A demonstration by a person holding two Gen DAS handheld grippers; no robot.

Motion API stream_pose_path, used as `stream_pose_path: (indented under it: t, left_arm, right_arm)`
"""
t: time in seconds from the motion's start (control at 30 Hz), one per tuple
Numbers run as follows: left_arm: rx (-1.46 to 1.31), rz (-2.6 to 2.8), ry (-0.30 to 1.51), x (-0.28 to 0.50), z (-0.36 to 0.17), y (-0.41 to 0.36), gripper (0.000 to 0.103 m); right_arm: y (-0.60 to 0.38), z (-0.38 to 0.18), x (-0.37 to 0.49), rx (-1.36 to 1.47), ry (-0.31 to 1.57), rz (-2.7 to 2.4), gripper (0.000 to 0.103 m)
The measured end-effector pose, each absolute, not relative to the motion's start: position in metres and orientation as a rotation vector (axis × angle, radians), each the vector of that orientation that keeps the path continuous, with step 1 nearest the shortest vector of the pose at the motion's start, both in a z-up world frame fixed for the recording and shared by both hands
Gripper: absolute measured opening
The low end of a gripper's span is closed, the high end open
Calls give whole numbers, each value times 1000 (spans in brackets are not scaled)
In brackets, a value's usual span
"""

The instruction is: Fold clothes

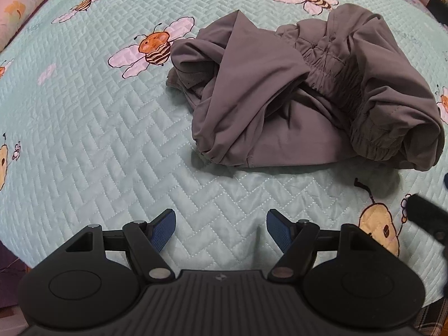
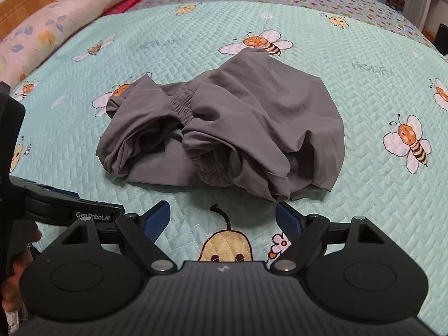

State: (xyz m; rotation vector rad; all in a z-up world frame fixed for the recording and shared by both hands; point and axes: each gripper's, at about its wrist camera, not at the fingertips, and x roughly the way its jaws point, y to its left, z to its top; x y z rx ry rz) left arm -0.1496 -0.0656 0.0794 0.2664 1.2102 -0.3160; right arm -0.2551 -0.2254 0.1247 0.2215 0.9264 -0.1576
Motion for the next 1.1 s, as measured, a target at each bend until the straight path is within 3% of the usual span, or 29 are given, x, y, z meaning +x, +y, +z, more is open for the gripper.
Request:
stream_pose_path:
  t: [0.13,0.37,0.53,0.73,0.83,0.87,0.9,1.03,1.07,1.1]
  left_arm:
    - [205,-338,1160,-152,78,-51,74]
    - [5,-406,979,-162,90,-15,74]
    - [-129,-417,957,-160,93,3,74]
    - [-33,-403,913,-167,96,-2,74]
    - [33,-397,905,-172,93,-9,74]
    - [59,-391,906,-174,92,-11,74]
    - [83,-388,911,-175,89,-14,74]
    - [138,-397,937,-181,83,-24,74]
    - [150,-400,937,-183,82,-26,74]
    - [163,-403,932,-184,82,-27,74]
  right_arm:
    - [-231,134,-281,180,744,-91,82]
    - [-248,139,-275,175,610,-102,82]
    - [-240,124,-245,100,619,-67,82]
    - [-236,98,-223,30,675,-123,79]
    - [-241,91,-233,77,682,-132,69]
    - [-243,91,-237,91,677,-136,62]
    - [-244,90,-240,99,677,-144,46]
    - [-250,87,-247,128,675,-174,30]
    - [-253,88,-250,143,666,-178,16]
    - [-256,88,-253,163,655,-181,10]
